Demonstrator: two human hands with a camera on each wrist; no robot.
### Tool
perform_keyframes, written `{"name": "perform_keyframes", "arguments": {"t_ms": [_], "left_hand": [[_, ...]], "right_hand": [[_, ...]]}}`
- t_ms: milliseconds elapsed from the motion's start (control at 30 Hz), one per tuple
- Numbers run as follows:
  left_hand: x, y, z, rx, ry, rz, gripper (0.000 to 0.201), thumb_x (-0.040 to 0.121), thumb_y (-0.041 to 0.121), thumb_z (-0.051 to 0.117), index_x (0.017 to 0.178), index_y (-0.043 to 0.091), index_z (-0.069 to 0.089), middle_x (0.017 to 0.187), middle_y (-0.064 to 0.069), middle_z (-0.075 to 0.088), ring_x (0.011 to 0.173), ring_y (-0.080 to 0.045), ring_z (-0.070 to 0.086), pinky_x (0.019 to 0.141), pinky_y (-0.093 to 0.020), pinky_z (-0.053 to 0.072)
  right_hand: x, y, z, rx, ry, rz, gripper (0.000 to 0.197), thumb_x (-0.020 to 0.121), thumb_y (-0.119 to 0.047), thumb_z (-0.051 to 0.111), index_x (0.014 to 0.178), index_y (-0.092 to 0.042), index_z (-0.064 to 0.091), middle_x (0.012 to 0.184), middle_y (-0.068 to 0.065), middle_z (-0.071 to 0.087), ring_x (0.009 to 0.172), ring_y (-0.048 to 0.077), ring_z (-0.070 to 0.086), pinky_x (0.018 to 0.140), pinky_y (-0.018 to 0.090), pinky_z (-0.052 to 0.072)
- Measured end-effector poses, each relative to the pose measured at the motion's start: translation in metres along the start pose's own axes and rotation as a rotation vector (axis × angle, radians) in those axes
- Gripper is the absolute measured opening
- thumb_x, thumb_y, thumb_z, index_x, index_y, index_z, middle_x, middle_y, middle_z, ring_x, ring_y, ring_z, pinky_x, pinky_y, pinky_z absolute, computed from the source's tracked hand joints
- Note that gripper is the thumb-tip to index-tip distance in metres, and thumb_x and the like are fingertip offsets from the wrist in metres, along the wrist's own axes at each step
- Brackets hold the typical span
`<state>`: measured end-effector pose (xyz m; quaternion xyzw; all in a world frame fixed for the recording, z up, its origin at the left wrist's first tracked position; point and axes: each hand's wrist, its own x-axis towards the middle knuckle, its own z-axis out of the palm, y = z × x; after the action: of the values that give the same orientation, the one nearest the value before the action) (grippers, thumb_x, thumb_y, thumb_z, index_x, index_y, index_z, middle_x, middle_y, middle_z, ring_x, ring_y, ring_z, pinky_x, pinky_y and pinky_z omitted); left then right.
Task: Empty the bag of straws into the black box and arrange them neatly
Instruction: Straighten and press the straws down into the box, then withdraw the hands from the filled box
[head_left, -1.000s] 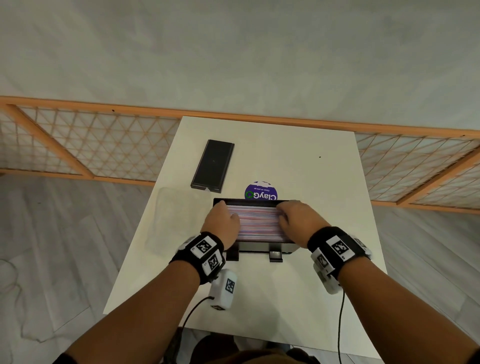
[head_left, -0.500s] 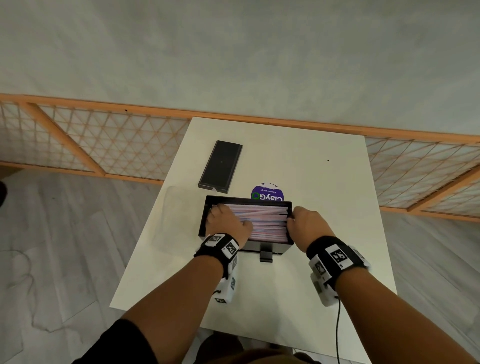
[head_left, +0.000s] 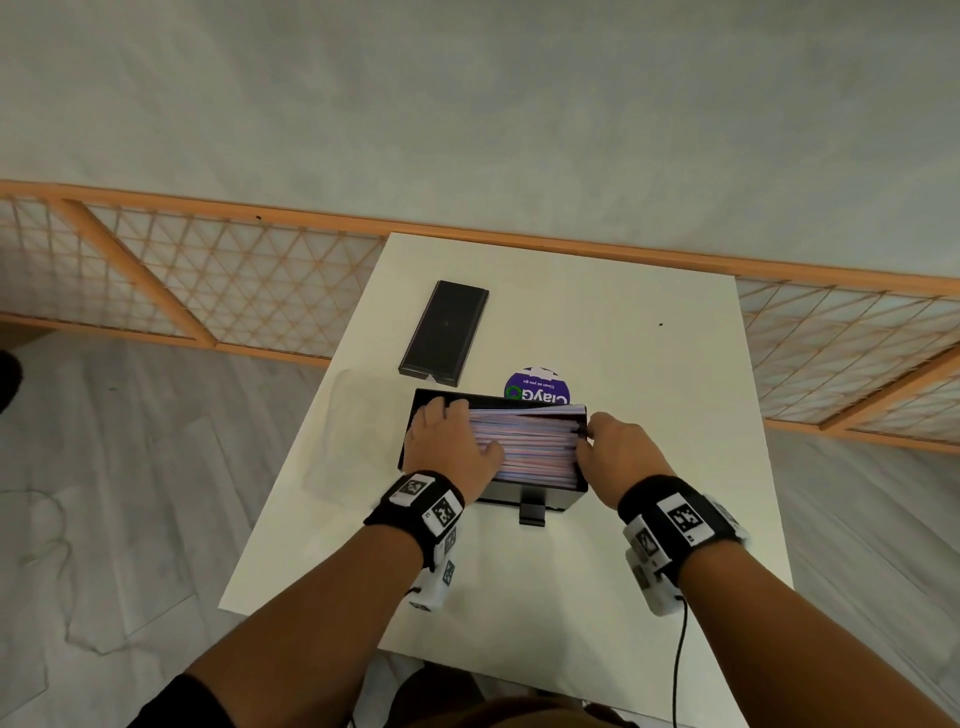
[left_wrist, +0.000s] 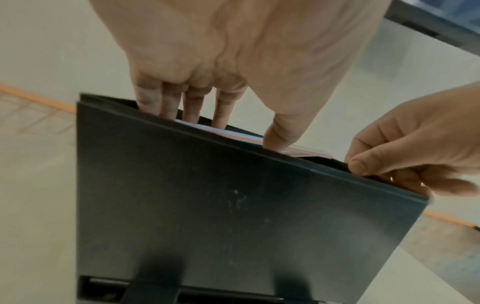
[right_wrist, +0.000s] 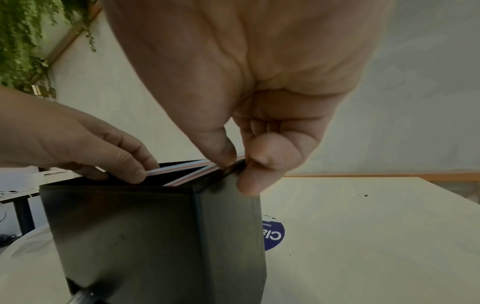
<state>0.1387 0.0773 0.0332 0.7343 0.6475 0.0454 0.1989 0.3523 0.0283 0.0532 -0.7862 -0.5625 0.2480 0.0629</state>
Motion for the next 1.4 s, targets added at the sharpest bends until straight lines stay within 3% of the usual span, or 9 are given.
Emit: {"name": "perform_keyframes", "arguments": {"t_ms": [100, 200, 333, 533, 800, 967, 1133, 1300, 1400], "left_hand": [[-0.004, -0.005, -0.003, -0.024, 0.022, 0.038, 0.045, 0.088, 0.046, 0.057, 0.124, 0.020, 0.049, 0.149, -0.010, 0.037, 0.136, -0.030, 0.036, 0.107, -0.044, 0.044], [-0.005, -0.005, -0.004, -0.018, 0.015, 0.077, 0.042, 0.091, 0.043, 0.055, 0.124, 0.018, 0.051, 0.150, -0.009, 0.037, 0.138, -0.029, 0.036, 0.109, -0.043, 0.044], [-0.009, -0.006, -0.004, -0.021, 0.004, 0.143, 0.039, 0.093, 0.042, 0.053, 0.123, 0.017, 0.053, 0.136, -0.004, 0.047, 0.122, -0.023, 0.048, 0.100, -0.037, 0.050], [-0.023, -0.012, 0.001, -0.052, -0.040, 0.298, 0.032, 0.094, 0.048, 0.047, 0.108, 0.023, 0.060, 0.107, 0.006, 0.058, 0.095, -0.014, 0.056, 0.083, -0.033, 0.054], [-0.050, -0.010, 0.015, 0.008, -0.005, 0.502, 0.028, 0.087, 0.013, 0.062, 0.111, 0.022, 0.072, 0.100, 0.001, 0.071, 0.088, -0.022, 0.065, 0.081, -0.038, 0.056], [-0.053, -0.007, 0.012, -0.076, 0.048, 0.532, 0.021, 0.092, 0.025, 0.054, 0.106, 0.018, 0.069, 0.105, 0.002, 0.065, 0.094, -0.020, 0.061, 0.086, -0.035, 0.053], [-0.047, -0.034, -0.013, -0.188, 0.178, 0.420, 0.023, 0.093, 0.029, 0.056, 0.110, 0.018, 0.068, 0.113, 0.005, 0.060, 0.097, -0.013, 0.057, 0.090, -0.030, 0.050], [-0.025, -0.082, -0.042, -0.333, 0.249, 0.109, 0.030, 0.099, 0.030, 0.053, 0.127, 0.022, 0.059, 0.131, 0.007, 0.053, 0.113, -0.010, 0.053, 0.100, -0.029, 0.048], [-0.004, -0.115, -0.045, -0.430, 0.267, -0.064, 0.030, 0.100, 0.028, 0.052, 0.129, 0.023, 0.058, 0.130, 0.005, 0.057, 0.116, -0.013, 0.058, 0.101, -0.035, 0.050]], "right_hand": [[-0.002, -0.004, -0.006, -0.054, 0.094, -0.034, 0.021, 0.100, -0.026, 0.045, 0.107, -0.010, 0.057, 0.099, 0.011, 0.063, 0.079, 0.028, 0.055, 0.066, 0.032, 0.042], [0.000, -0.017, -0.011, -0.065, 0.233, -0.202, 0.017, 0.099, -0.021, 0.047, 0.104, -0.009, 0.058, 0.099, 0.010, 0.059, 0.082, 0.030, 0.059, 0.068, 0.034, 0.047], [0.009, -0.029, -0.001, -0.125, 0.036, -0.366, 0.023, 0.098, -0.020, 0.045, 0.109, -0.012, 0.063, 0.109, 0.008, 0.061, 0.098, 0.029, 0.061, 0.084, 0.038, 0.051], [0.014, -0.032, 0.016, -0.312, -0.072, -0.401, 0.022, 0.096, -0.023, 0.046, 0.108, -0.013, 0.062, 0.111, 0.008, 0.062, 0.098, 0.028, 0.062, 0.084, 0.039, 0.054], [0.012, -0.035, 0.017, -0.422, -0.116, -0.420, 0.023, 0.094, -0.027, 0.045, 0.098, -0.015, 0.064, 0.104, 0.006, 0.069, 0.092, 0.027, 0.065, 0.080, 0.037, 0.055], [0.004, -0.034, 0.016, -0.280, -0.086, -0.406, 0.017, 0.093, -0.028, 0.048, 0.091, -0.016, 0.061, 0.098, 0.005, 0.065, 0.091, 0.026, 0.062, 0.076, 0.031, 0.047], [-0.023, -0.036, 0.009, -0.207, -0.009, -0.423, 0.021, 0.095, -0.030, 0.048, 0.100, -0.019, 0.065, 0.097, 0.002, 0.065, 0.089, 0.024, 0.063, 0.076, 0.035, 0.053], [-0.063, -0.042, 0.012, -0.169, -0.008, -0.479, 0.018, 0.095, -0.033, 0.045, 0.095, -0.027, 0.062, 0.091, -0.008, 0.064, 0.083, 0.016, 0.061, 0.070, 0.030, 0.049], [-0.088, -0.043, 0.023, -0.147, -0.065, -0.502, 0.032, 0.095, -0.043, 0.040, 0.110, -0.031, 0.066, 0.105, -0.014, 0.068, 0.094, 0.010, 0.065, 0.079, 0.023, 0.050]]}}
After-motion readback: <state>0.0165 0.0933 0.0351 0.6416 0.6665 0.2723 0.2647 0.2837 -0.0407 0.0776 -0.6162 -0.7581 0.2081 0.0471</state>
